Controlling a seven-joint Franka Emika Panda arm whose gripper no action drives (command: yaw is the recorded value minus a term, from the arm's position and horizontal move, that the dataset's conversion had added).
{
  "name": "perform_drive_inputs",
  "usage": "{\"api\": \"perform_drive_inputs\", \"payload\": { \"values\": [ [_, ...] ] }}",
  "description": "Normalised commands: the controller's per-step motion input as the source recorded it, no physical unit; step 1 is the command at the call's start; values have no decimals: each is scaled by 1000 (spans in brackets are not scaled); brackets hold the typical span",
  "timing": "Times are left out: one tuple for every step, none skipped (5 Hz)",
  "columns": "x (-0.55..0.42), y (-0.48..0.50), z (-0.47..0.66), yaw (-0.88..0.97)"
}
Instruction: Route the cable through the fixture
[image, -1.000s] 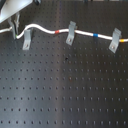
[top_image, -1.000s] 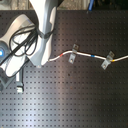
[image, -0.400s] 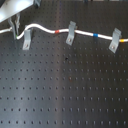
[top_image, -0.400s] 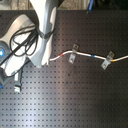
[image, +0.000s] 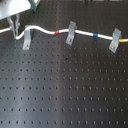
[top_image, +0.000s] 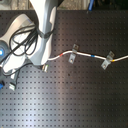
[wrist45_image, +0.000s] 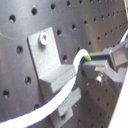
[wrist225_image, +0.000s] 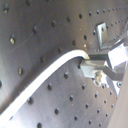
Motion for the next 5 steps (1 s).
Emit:
{"api": "perform_drive_inputs", "payload": {
  "values": [
    [-22, -9, -40, 811],
    [-5, 12, -120, 669],
    [-4, 12, -120, 683],
    [-1, 0, -116, 754],
    [0, 15, 0, 0]
  ]
}}
